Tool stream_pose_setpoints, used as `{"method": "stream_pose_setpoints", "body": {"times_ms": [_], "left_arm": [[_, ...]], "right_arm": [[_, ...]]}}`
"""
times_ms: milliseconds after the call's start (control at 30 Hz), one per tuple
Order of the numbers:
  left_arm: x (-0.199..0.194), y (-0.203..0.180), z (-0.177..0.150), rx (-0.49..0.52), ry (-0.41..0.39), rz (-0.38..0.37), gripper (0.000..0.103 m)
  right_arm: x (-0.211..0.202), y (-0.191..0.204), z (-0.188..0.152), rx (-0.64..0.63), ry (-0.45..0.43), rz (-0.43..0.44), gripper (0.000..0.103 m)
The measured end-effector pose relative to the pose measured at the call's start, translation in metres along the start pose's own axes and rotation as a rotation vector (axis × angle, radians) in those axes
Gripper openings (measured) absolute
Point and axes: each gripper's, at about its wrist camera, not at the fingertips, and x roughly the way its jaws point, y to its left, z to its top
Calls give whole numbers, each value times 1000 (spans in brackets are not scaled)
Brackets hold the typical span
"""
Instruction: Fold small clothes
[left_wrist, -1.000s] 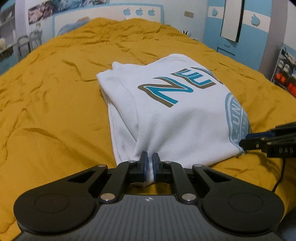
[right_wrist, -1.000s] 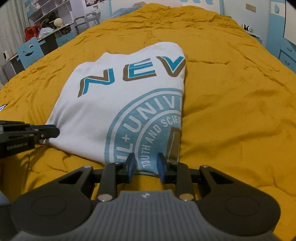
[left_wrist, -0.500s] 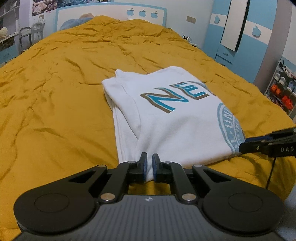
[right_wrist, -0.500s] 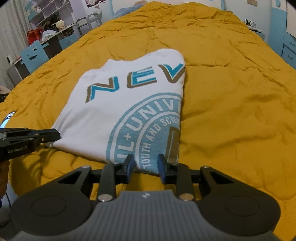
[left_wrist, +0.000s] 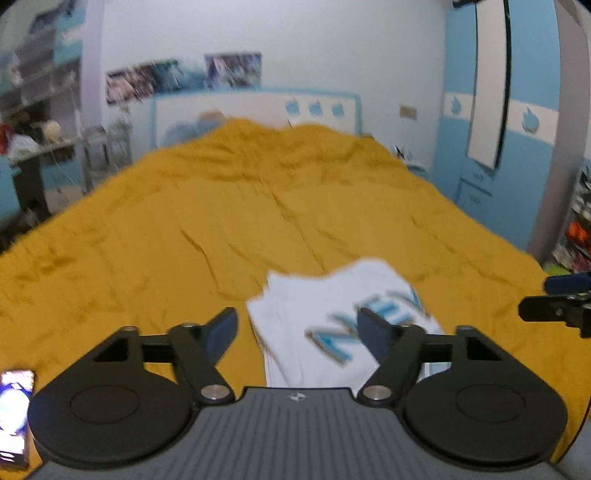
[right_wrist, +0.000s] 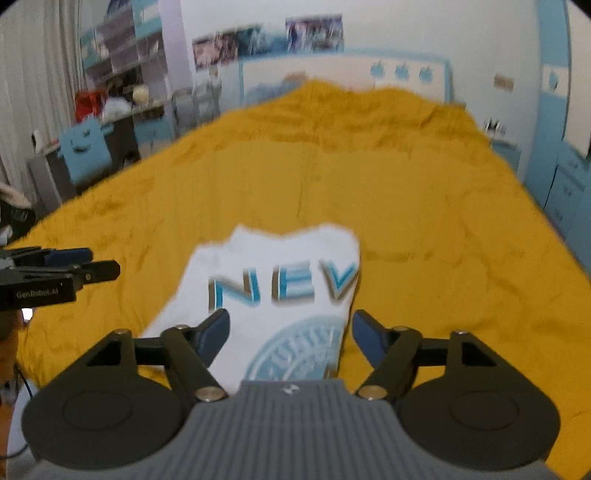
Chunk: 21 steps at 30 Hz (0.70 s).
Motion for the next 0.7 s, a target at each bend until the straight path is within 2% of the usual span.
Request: {"method": "stream_pose_setpoints", "body": {"times_ms": [33,67,233,400,533,600,700], "left_arm": [[-4,-3,5,-1,-19,14,94],[-8,-7,10,2,-39,29,98],[-32,-26,17,17,-158,116,100],[-67,-39,14,3,-236,82,100],[-86,-46,6,-7,-266,67,100],[-90,-47,1,-11,-270,60,100],[-92,-49,-9,5,-233,57,100]], "right_arm": [[-8,2,5,0,-27,-7,82],[-15,4,8,2,-56,-14,82],[-50,13,11,28,-172,-45,82],[-82,26,-4,32,-257,-49,82],[-111,39,-23,16,-325,-40,82],[-121,48,-34,-6,-325,-42,82],[-131,58,-50,-10,-316,-64,82]]}}
